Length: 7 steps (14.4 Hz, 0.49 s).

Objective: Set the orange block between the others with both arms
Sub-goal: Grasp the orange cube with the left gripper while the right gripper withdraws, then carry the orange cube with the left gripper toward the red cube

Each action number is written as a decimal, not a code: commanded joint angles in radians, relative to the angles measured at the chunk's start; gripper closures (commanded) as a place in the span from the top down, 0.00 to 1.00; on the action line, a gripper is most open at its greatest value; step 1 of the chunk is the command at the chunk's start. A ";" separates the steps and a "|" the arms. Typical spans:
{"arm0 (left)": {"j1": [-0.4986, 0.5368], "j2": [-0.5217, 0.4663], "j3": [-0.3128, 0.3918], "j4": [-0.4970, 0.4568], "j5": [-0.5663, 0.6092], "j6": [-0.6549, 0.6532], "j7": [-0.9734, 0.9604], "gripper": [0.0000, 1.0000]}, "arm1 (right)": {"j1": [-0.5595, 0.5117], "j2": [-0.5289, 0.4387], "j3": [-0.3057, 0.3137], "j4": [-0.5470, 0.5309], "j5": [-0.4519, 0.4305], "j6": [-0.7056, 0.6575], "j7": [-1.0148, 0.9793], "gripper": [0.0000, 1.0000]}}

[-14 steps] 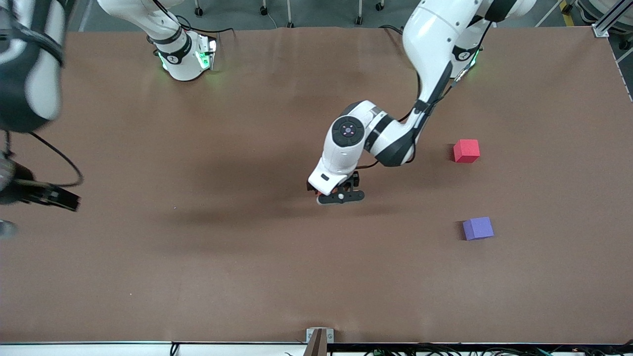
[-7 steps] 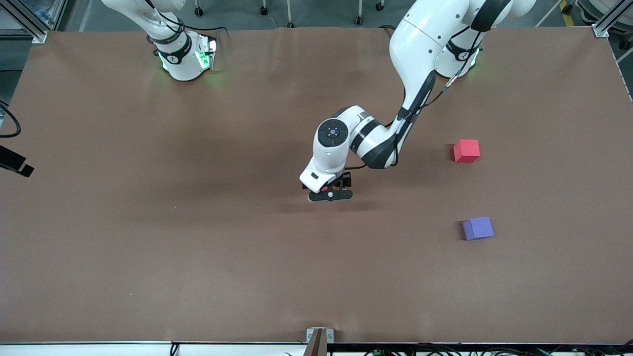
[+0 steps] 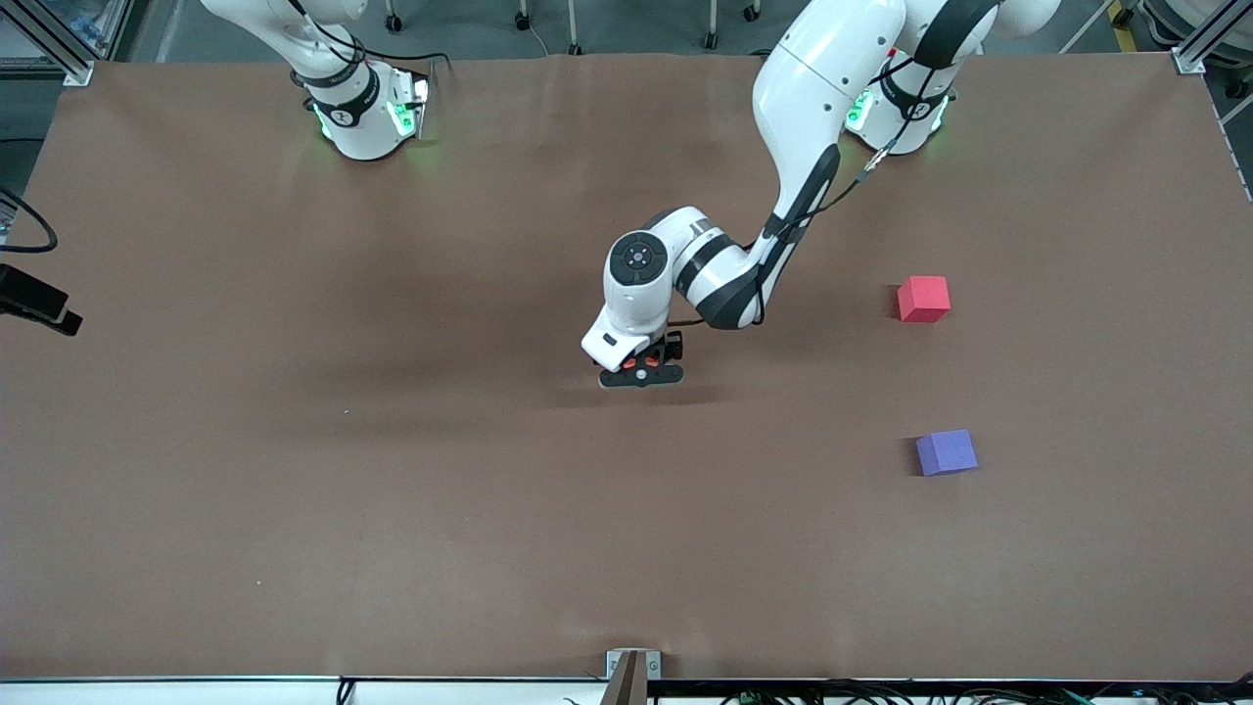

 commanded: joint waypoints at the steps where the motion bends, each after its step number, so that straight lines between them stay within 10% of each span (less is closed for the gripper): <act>1: 0.003 -0.003 0.010 0.020 0.024 -0.014 -0.018 0.31 | 0.015 -0.121 0.018 -0.171 -0.007 0.078 -0.011 1.00; 7: 0.089 -0.105 0.015 0.013 0.024 -0.126 -0.021 0.20 | 0.017 -0.137 0.020 -0.178 -0.024 0.040 -0.009 1.00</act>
